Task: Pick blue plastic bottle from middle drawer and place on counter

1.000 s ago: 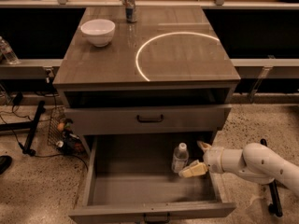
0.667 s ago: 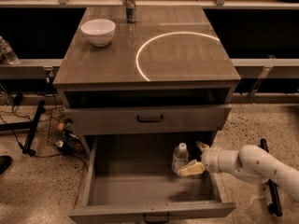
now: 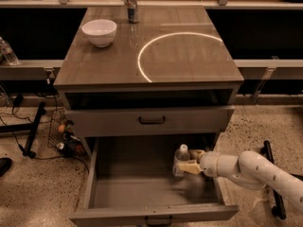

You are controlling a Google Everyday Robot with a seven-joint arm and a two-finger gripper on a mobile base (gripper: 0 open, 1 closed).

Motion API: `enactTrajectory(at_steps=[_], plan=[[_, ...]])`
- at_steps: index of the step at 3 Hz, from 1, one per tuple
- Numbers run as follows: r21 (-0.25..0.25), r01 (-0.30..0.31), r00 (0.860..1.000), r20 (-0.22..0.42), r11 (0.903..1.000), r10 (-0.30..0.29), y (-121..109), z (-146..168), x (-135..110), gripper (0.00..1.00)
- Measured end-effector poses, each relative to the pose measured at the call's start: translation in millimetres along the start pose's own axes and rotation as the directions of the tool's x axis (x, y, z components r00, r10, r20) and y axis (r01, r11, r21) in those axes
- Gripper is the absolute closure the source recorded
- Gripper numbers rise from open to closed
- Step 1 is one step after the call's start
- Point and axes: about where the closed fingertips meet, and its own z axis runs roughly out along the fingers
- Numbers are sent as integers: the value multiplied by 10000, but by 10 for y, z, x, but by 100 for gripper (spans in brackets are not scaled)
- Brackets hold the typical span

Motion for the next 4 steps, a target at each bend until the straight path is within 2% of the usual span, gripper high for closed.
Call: enactTrajectory(at_steps=[1, 2, 3, 4], plan=[[-159, -79, 9977, 674, 9998, 89, 162, -108, -198, 80], [-145, 147, 9949, 999, 9998, -132, 284, -357, -424, 100], [139, 644, 9941, 868, 9978, -654, 350, -1166, -802, 100], [428, 1214, 9887, 831, 9917, -1246, 298, -1694, -1194, 100]])
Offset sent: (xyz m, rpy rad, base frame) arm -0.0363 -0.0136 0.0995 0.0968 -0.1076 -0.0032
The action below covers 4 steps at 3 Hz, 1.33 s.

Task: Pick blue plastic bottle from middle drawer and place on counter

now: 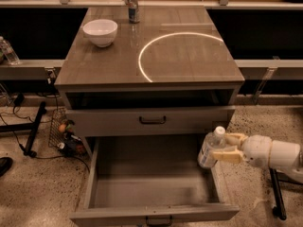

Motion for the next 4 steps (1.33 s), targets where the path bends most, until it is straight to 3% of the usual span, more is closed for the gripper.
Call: enactTrajectory(at_steps=[2, 3, 4], plan=[[-67, 104, 9999, 15, 9999, -104, 8, -20, -61, 100], [347, 1305, 9913, 129, 9908, -1310, 36, -257, -912, 100], [1005, 2469, 9678, 252, 9638, -2505, 46, -579, -1968, 100]])
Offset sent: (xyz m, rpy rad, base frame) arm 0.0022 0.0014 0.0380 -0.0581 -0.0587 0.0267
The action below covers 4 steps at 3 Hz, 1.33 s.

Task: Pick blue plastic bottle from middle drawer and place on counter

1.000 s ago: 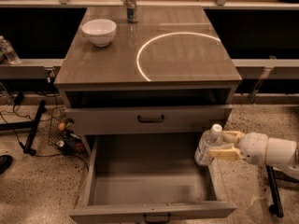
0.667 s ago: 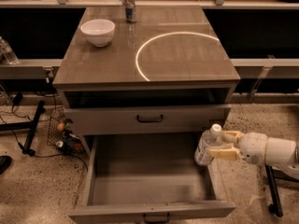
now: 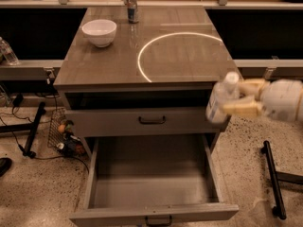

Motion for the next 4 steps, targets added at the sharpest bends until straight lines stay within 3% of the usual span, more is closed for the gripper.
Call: enactTrajectory(at_steps=[1, 2, 4], plan=[[498, 759, 9970, 86, 9959, -764, -161, -223, -697, 100], [498, 759, 9970, 86, 9959, -764, -161, -223, -697, 100], [509, 1385, 9879, 637, 9890, -1417, -577, 25, -1452, 100]])
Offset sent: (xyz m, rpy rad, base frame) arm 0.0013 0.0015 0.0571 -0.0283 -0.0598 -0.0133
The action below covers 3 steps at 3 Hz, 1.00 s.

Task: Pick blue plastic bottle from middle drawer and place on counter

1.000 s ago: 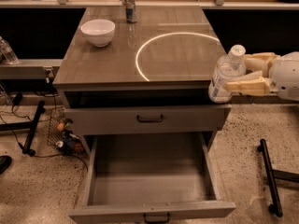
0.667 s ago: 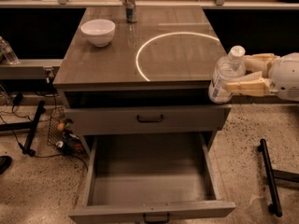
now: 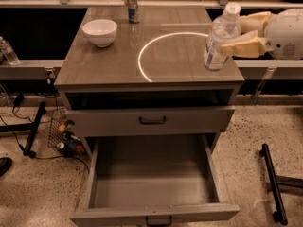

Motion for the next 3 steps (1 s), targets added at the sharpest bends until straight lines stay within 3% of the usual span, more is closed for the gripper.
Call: enactTrajectory(at_steps=[1, 3], plan=[[21, 15, 10000, 10, 10000, -15, -311, 271, -225, 100], [450, -931, 9910, -922, 9946, 969, -842, 1167, 75, 100]])
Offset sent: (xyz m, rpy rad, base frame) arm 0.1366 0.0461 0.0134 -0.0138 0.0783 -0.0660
